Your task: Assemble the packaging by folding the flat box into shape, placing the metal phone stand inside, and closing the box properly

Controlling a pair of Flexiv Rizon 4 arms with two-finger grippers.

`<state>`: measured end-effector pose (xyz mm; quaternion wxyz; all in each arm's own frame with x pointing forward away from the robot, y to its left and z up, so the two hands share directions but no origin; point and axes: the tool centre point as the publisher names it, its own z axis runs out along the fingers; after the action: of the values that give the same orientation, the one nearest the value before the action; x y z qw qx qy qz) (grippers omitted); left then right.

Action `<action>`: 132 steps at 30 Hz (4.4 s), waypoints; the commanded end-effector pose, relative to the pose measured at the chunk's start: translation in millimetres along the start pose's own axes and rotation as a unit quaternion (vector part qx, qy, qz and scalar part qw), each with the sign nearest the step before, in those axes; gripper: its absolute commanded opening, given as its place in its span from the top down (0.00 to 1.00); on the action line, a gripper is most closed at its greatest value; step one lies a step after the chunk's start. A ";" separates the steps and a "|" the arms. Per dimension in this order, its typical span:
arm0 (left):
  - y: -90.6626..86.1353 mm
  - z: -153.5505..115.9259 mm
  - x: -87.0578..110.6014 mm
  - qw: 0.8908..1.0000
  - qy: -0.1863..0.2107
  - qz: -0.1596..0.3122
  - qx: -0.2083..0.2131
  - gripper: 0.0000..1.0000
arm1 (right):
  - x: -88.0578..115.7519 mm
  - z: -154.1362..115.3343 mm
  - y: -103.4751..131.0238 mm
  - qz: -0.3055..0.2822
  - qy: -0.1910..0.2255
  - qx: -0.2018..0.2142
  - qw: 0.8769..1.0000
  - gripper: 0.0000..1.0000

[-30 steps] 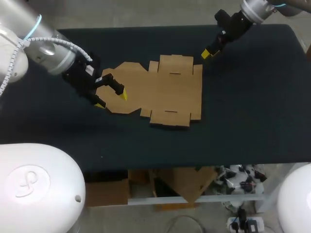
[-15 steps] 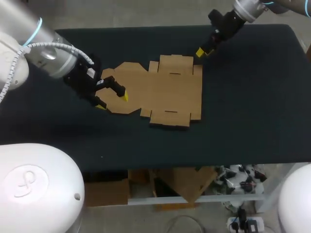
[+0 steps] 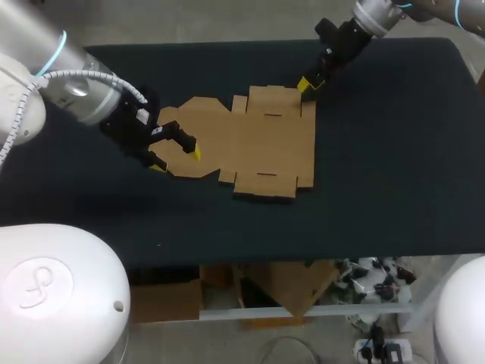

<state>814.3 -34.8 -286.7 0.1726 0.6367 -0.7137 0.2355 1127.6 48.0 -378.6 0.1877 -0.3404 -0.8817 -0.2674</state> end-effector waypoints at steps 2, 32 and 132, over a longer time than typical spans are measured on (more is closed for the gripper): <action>2.4 -0.4 1.3 1.000 -0.008 0.000 0.003 0.00 | -6.5 3.0 4.1 0.004 0.024 0.011 1.000 0.00; 15.6 -1.9 1.5 1.000 -0.015 -0.004 0.015 0.00 | 1.2 17.4 15.0 -0.004 0.053 0.022 0.998 0.00; 29.7 -0.2 3.0 1.000 -0.013 0.011 0.017 0.00 | 42.4 11.6 -46.6 0.039 0.026 -0.110 0.993 0.54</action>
<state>786.2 -35.2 -288.9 0.1501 0.6344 -0.7190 0.2410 1075.8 49.0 -385.0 0.2547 -0.3501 -0.8411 -0.3243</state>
